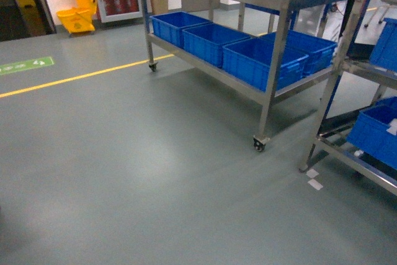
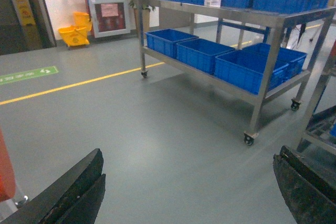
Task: Pick red block from blue box to shelf
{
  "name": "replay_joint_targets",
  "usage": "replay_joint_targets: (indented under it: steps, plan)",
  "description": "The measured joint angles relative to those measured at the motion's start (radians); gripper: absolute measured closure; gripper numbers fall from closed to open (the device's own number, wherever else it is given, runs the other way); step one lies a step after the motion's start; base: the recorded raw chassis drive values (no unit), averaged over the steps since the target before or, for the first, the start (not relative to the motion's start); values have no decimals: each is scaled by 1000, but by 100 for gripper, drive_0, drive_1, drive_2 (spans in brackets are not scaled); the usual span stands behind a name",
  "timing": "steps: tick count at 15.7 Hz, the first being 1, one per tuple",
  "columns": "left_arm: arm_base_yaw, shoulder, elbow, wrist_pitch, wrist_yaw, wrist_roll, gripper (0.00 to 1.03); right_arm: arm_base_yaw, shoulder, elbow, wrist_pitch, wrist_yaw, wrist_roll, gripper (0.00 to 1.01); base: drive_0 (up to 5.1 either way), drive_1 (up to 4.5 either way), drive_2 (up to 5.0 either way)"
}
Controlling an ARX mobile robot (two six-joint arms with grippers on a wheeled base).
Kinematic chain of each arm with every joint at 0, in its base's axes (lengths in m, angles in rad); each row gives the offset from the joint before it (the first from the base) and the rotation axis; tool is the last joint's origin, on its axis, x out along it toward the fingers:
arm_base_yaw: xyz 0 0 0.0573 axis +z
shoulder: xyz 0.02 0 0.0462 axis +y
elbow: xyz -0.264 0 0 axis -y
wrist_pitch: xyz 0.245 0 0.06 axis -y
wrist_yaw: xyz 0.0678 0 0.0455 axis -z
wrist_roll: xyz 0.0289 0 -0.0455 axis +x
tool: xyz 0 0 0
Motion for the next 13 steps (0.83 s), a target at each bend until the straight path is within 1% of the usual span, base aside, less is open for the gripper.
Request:
replay_joint_targets:
  steps: [13]
  plan:
    - [0,0,0,0,0,0,5,0,0,0,0,0,0,72,-178,-178,-178]
